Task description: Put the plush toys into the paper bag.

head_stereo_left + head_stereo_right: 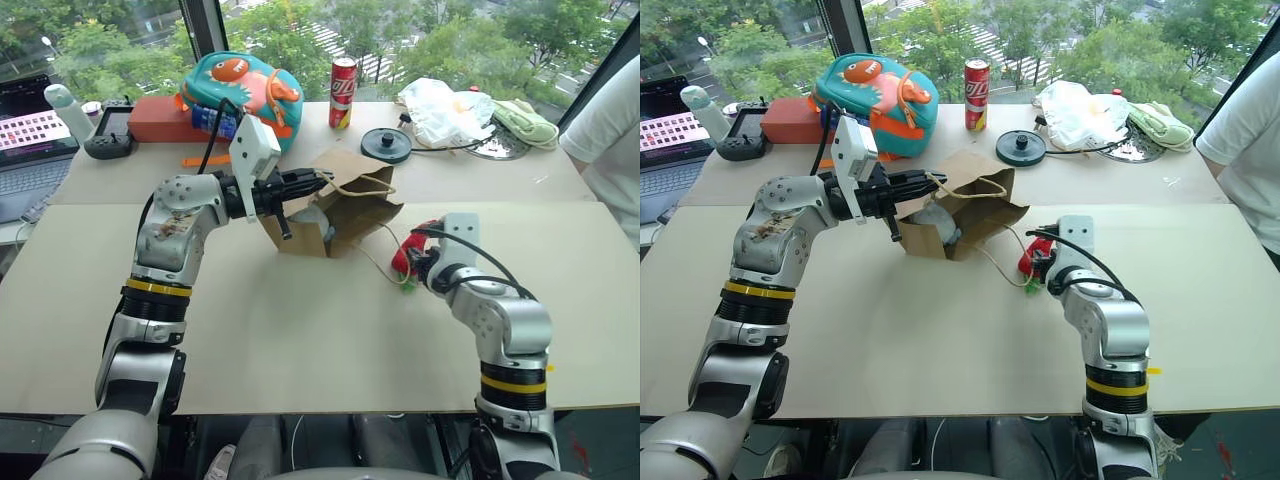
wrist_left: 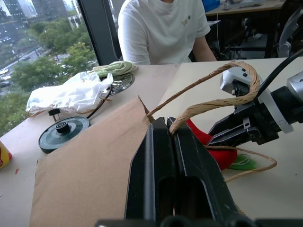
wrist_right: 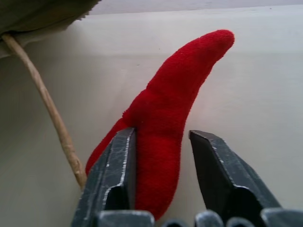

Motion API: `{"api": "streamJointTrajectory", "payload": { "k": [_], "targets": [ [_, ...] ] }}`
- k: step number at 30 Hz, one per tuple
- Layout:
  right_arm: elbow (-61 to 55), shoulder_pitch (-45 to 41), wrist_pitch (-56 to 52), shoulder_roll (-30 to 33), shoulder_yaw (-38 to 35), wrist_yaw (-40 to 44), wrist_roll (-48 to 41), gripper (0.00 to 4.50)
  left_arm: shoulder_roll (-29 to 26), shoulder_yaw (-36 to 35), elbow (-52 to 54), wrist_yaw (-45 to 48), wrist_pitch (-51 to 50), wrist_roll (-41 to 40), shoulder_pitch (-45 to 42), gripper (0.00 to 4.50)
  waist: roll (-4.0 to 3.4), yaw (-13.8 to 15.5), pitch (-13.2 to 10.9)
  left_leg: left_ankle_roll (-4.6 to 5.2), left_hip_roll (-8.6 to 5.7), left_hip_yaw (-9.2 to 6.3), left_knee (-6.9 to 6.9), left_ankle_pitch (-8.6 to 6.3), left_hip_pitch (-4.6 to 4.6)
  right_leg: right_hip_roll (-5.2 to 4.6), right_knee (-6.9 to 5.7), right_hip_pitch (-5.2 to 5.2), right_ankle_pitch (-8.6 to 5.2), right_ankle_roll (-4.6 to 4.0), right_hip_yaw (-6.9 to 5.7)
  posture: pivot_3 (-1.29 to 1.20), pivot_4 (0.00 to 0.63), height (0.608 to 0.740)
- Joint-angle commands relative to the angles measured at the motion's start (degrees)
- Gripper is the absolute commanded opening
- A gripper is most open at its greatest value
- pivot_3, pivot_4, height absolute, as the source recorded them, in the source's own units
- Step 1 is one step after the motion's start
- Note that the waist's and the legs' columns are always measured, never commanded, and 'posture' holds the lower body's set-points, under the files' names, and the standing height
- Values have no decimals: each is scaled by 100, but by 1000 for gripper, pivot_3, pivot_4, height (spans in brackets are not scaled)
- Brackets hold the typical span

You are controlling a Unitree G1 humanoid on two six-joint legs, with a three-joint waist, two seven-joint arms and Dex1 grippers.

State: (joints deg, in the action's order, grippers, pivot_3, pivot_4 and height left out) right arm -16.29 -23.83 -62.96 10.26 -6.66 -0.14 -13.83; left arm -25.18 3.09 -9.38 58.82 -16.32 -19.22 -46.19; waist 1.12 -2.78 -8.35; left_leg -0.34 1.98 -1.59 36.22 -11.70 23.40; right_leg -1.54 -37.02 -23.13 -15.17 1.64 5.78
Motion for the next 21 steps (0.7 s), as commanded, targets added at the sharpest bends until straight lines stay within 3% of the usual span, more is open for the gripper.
{"api": "streamJointTrajectory", "payload": {
  "k": [1, 3, 8, 17, 21],
  "targets": [
    [91, -13, 15, -79, 109, 6, 61, 368, -17, -63, 178, -57, 90, -11, -104, 0, 0, 3, 0, 0, 0, 0, 0, 0, 0, 0, 0, 0, 0, 0, 0, 0, 150, 739],
    [60, -9, 2, -90, 51, 43, 37, 32, -12, -61, 162, -67, 98, -4, -110, 0, 0, 6, 0, 0, 0, 0, 0, 0, 1, -1, 0, 0, 0, 0, 0, 0, 150, 739],
    [-239, -45, -85, -150, -495, 66, -168, 32, -8, -63, 119, -80, 122, 7, -126, 0, 0, 6, 0, 0, 0, 0, 0, 0, 1, 0, 0, 0, 0, 0, 0, 0, 150, 739],
    [-1387, -480, -879, 371, -2414, 442, -1227, 32, 12, -82, 110, -105, 83, -38, -135, 0, 0, 44, 0, 0, -4, -1, 0, 0, 16, -6, 6, -5, 0, 0, -1, 0, 150, 739],
    [-1572, -699, -1255, 440, -2718, 451, -1496, 32, 29, -82, 104, -106, 58, -54, -145, 0, 0, 3, 0, 0, 0, -1, -8, 0, 5, -1, 3, -5, 0, 0, -1, 0, 150, 739]
  ]
}}
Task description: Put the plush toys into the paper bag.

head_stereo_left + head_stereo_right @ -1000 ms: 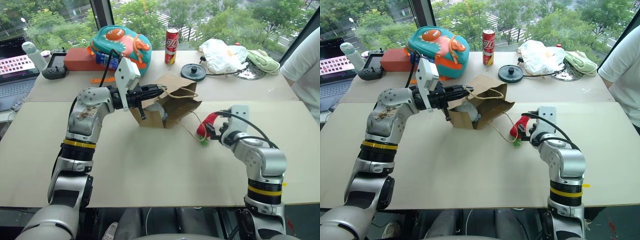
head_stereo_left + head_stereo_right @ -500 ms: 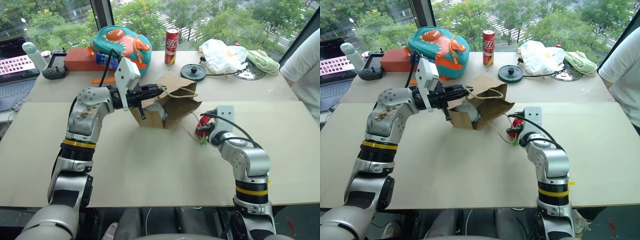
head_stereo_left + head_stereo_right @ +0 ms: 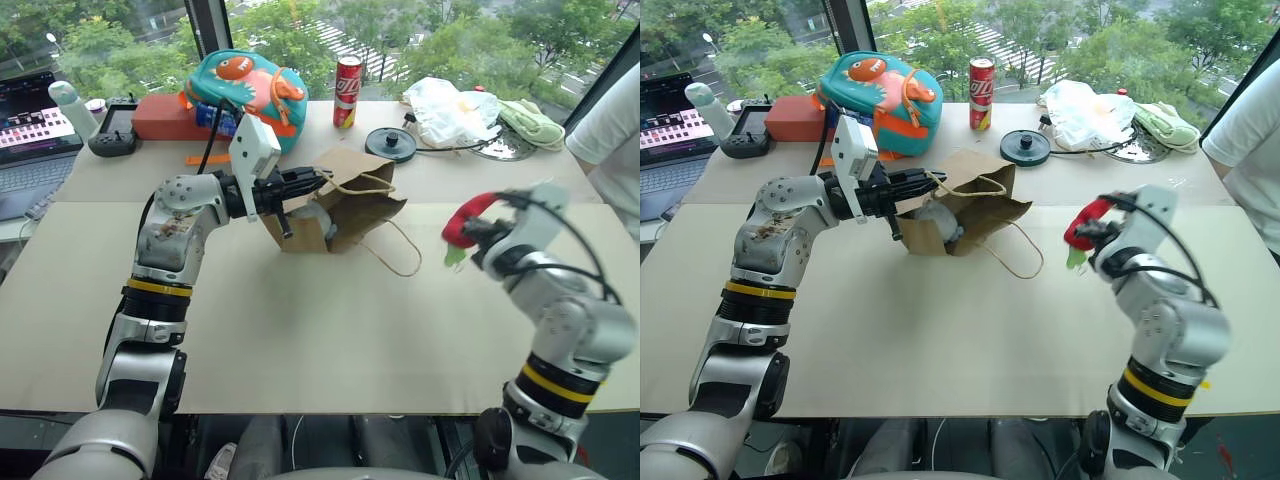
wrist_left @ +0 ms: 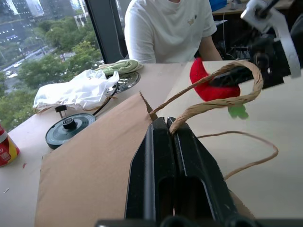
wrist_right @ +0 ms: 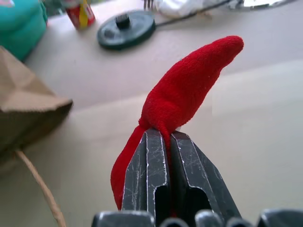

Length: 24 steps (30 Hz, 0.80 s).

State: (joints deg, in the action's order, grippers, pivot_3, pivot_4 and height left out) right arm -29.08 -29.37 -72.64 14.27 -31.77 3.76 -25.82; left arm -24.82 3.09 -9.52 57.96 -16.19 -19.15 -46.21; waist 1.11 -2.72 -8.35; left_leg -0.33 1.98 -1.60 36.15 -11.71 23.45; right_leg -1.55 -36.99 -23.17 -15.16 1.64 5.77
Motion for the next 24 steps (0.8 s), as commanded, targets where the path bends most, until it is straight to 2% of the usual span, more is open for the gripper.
{"api": "streamJointTrajectory", "payload": {
  "k": [1, 7, 14, 20, 24],
  "targets": [
    [-337, -197, -394, 4, -260, 56, -371, 32, -1, -88, 123, -25, 27, -71, -144, 0, 0, -4, 0, 0, 1, 0, -2, 0, -3, 2, -1, 0, 0, 0, 0, 0, 150, 739],
    [-739, -711, -1326, -1151, -311, -137, -926, 32, 101, -282, 115, -208, -352, -336, -309, 0, 0, -19, 0, 0, 1, -1, -1, 0, -3, 3, -7, -2, 0, 0, 1, 0, 150, 739],
    [-612, -650, -1284, -2013, 229, -506, -726, 32, 171, -443, 151, -385, -650, -513, -421, 0, -2, 27, 0, 0, -4, -4, 1, 0, 11, -6, -9, -4, 0, -1, -5, 0, 150, 739],
    [5, -775, -728, -2449, 786, -675, -587, 32, 161, -412, 211, -373, -653, -470, -375, 0, -3, 11, 0, -1, -4, -4, 0, 1, 15, -8, -8, -7, 1, -1, -8, 0, 150, 739],
    [84, -812, -390, -2425, 1273, -668, -663, 32, 148, -394, 215, -361, -635, -444, -373, 0, -3, -11, 0, -1, -3, -3, -3, 1, 10, -6, -3, -10, 1, -1, -8, 0, 150, 739]
  ]
}}
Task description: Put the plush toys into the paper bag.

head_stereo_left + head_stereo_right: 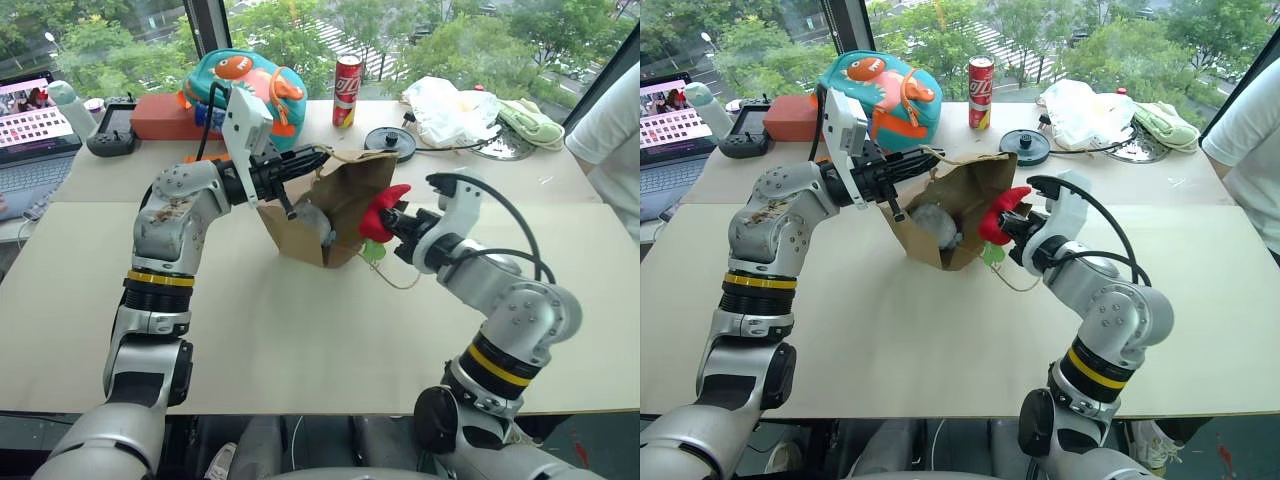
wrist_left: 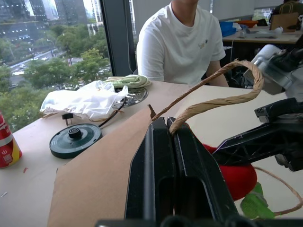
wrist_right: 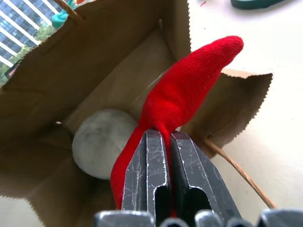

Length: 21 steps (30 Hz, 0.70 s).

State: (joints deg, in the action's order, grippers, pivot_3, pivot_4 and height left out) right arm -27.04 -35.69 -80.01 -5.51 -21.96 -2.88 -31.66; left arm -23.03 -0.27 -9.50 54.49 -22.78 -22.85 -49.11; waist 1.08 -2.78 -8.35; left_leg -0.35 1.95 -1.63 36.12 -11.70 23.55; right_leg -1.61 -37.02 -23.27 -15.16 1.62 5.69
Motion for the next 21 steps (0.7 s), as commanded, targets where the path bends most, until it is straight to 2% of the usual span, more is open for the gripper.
{"api": "streamJointTrajectory", "payload": {
  "k": [1, 5, 8, 15, 21],
  "targets": [
    [-153, -136, 428, -373, 420, 43, -102, 32, -34, -56, 216, -15, 24, -73, -82, 0, 0, -5, 0, 0, 0, 0, -1, 0, -1, 1, -1, 0, 0, 0, 0, 0, 150, 739],
    [-195, 0, 418, -274, 922, 212, -276, 32, -33, -51, 232, -16, 27, -74, -67, 0, 0, -4, 0, 0, 0, -1, -1, 0, 0, 1, -2, 0, 0, 0, 0, 0, 150, 739],
    [20, 16, 533, -341, 996, 99, -193, 32, -25, -48, 227, -13, 32, -75, -68, 0, 0, 0, 0, 0, 1, -1, -1, 0, 1, 1, -3, 0, 0, 0, 0, 0, 150, 739],
    [1361, -420, 1811, -222, 818, -49, 136, 32, -19, -28, 203, 18, 57, -65, -66, 0, 0, 9, 0, -1, -1, -1, 1, 0, 1, -1, 1, 1, 0, 0, 0, 0, 150, 739],
    [2443, -882, 2658, -282, 950, -67, 287, 32, -3, -8, 213, 35, 84, -59, -43, 0, -1, -34, 0, -1, 2, 0, -8, 1, -6, 2, -5, -1, 0, 0, 0, 0, 150, 739]
  ]
}}
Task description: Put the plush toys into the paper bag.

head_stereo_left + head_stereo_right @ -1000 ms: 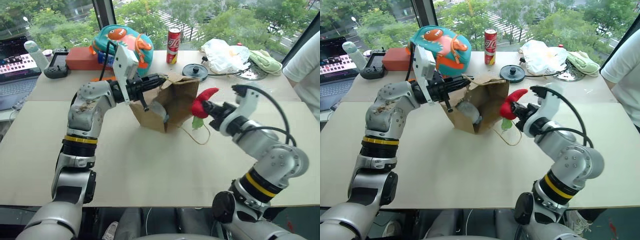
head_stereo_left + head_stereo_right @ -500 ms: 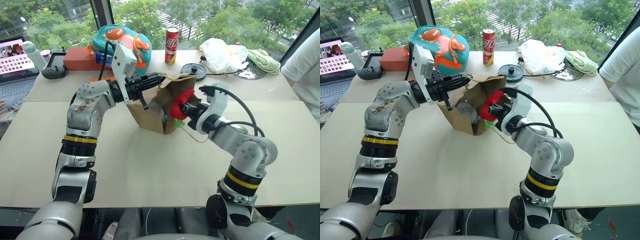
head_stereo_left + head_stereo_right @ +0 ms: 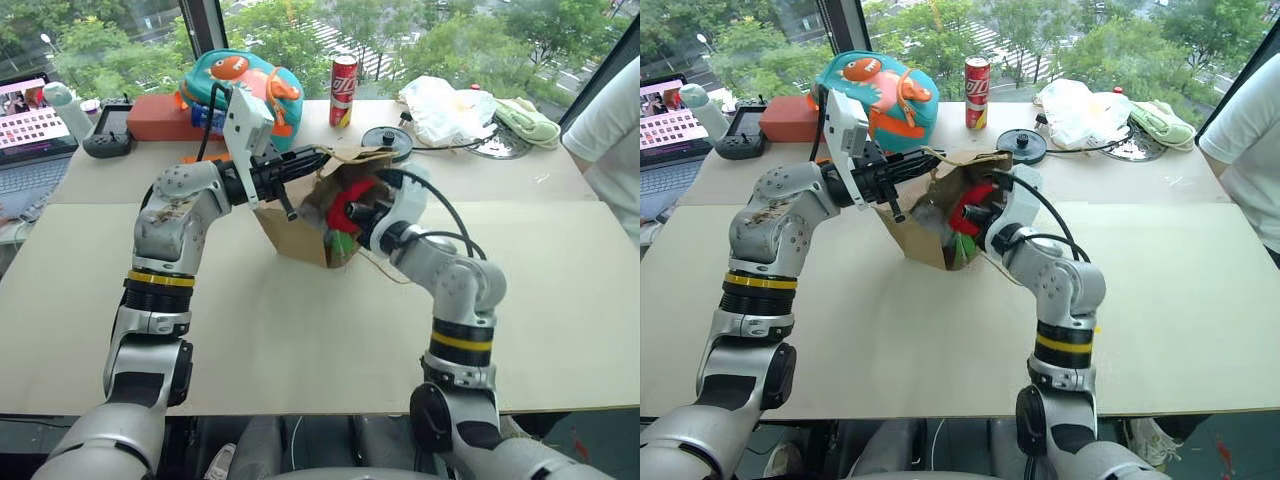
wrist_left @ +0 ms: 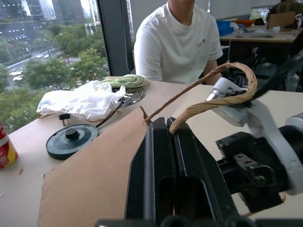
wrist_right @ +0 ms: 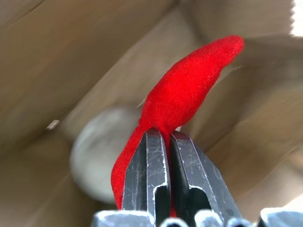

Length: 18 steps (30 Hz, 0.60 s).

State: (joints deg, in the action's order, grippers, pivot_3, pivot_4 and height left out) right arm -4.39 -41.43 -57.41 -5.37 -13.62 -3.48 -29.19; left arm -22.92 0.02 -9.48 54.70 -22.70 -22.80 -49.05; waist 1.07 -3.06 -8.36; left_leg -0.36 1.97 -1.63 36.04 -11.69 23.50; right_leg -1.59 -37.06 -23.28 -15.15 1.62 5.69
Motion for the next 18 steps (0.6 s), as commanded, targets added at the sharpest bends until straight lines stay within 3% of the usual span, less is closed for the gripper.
{"api": "streamJointTrajectory", "payload": {
  "k": [1, 14, 18],
  "targets": [
    [231, -337, 450, -317, 140, -30, 34, 32, -14, -35, 210, 17, 81, -63, -48, 0, 0, -13, 0, 0, 0, -1, -3, 0, 0, 0, -2, 0, 0, 0, 0, 0, 150, 739],
    [-449, -309, 124, -153, 131, -249, -513, 4424, -34, -33, 287, -2, 83, -51, 31, 0, -1, -39, 0, 0, -3, -4, -4, 0, 15, -6, -5, 0, 1, -2, -4, 0, 150, 739],
    [-1427, -20, -659, 164, -18, -327, -983, 4476, -42, -39, 311, -6, 72, -51, 51, 0, -1, -38, -1, 0, -3, -6, -5, 0, 17, -6, -5, 0, 1, -2, -5, 0, 150, 739]
  ]
}}
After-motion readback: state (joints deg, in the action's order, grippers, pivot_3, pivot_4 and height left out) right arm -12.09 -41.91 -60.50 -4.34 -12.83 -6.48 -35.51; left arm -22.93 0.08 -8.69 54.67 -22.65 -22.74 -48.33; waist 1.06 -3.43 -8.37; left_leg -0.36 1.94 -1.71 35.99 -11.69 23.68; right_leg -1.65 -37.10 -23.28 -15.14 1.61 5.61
